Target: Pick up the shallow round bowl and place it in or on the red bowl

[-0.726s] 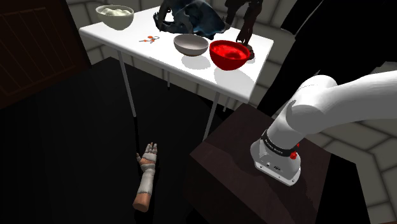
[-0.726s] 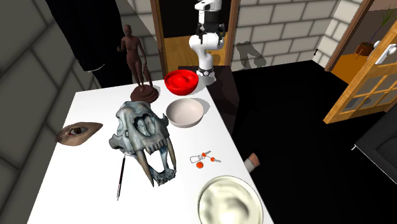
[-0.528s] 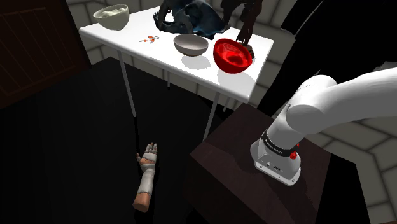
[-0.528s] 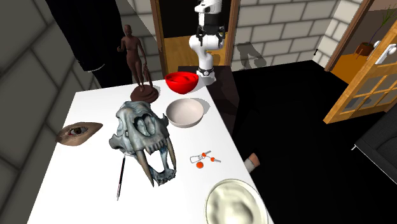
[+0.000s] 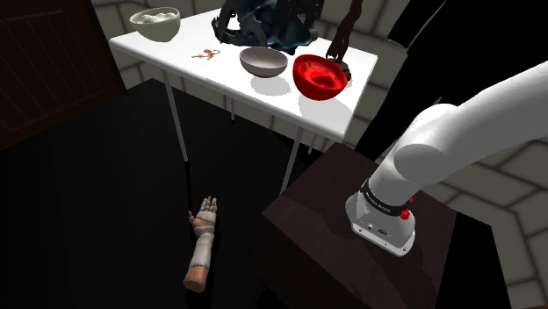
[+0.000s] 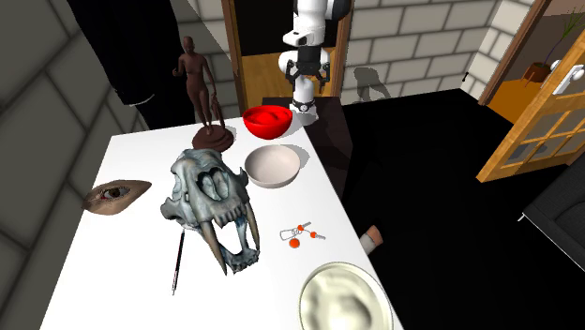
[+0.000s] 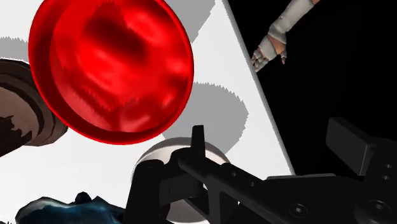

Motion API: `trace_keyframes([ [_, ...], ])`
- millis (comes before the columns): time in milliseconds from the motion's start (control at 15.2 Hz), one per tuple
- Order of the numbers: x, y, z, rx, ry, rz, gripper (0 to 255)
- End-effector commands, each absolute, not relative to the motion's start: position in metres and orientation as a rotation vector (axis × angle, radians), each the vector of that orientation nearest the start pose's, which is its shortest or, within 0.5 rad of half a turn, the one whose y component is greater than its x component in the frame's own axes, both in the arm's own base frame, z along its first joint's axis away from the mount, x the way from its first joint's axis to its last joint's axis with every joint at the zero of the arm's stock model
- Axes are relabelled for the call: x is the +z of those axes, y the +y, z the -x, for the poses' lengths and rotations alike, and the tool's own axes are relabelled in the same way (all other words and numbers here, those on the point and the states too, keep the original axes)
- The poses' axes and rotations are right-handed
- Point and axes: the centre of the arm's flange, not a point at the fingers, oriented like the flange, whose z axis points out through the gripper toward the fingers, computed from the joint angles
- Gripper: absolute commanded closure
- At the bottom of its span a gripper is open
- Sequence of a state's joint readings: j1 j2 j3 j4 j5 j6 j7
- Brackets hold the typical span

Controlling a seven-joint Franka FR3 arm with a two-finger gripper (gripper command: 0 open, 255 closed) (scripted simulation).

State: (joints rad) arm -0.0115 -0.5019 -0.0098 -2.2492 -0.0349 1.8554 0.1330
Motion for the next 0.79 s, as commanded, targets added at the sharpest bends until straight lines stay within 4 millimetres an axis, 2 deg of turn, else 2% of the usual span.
trace_keyframes([
  [0, 0.556, -0.014, -0.438, -0.163, 0.231, 3.154, 0],
  [726, 0.49, -0.03, -0.572, -0.105, 0.241, 3.169, 0],
])
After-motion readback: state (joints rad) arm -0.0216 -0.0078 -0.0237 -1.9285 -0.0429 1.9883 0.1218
